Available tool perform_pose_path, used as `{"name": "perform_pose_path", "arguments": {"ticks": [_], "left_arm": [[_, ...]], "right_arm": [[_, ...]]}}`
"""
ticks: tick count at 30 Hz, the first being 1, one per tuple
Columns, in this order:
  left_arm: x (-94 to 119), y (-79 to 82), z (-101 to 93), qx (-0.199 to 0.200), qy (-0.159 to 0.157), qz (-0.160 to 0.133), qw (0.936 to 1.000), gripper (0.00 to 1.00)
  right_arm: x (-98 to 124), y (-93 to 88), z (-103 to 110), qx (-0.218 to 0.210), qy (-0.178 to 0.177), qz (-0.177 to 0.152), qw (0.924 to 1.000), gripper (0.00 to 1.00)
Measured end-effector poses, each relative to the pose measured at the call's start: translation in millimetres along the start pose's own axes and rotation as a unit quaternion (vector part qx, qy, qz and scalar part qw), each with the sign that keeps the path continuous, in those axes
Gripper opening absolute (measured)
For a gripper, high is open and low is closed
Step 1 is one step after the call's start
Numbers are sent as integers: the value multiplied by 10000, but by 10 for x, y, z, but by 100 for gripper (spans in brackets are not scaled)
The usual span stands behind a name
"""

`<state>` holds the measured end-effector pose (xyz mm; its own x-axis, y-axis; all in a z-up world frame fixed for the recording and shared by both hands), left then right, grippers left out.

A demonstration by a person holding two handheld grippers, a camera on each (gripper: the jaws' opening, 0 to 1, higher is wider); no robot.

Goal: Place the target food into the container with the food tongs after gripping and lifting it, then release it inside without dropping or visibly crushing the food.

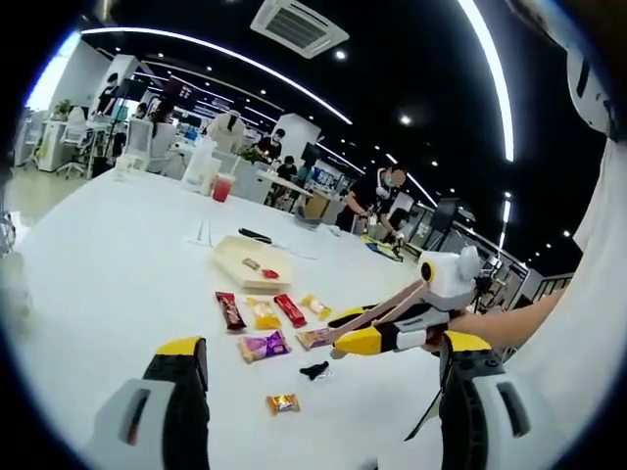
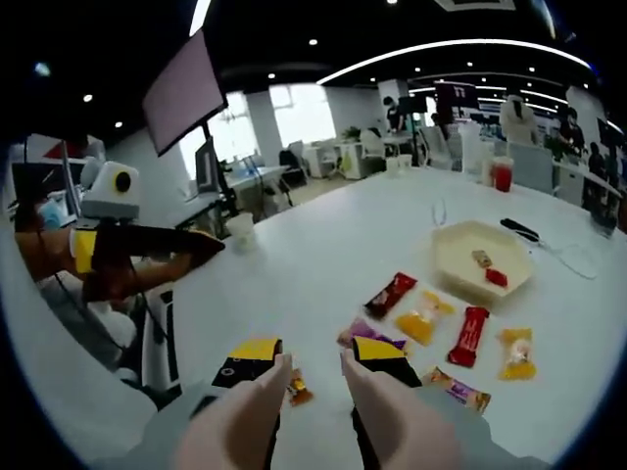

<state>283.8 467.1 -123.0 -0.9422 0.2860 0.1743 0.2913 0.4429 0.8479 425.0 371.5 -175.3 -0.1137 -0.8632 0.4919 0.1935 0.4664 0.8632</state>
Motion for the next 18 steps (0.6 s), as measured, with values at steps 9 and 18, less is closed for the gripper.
{"name": "perform_pose_path", "arguments": {"ticks": [9,18], "left_arm": [[17,-50,-31,41,21,98,9999,99],[32,-88,-48,90,13,165,9998,99]], "right_arm": [[-24,-119,124,11,64,85,9999,27],[-66,-193,212,99,155,168,9997,27]]}}
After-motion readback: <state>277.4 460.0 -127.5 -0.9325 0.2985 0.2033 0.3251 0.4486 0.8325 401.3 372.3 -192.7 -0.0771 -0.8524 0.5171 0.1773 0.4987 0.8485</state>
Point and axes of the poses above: the point that each gripper's makers call its tool centre point, and the gripper's own axes: x roughly backward along the fingers, z roughly to its left, y roughly out of its top, the point moved 5 cm from there along x, roughly backward along the fingers, and after that the axes turned 10 degrees about -y, right-handed, at the moved point
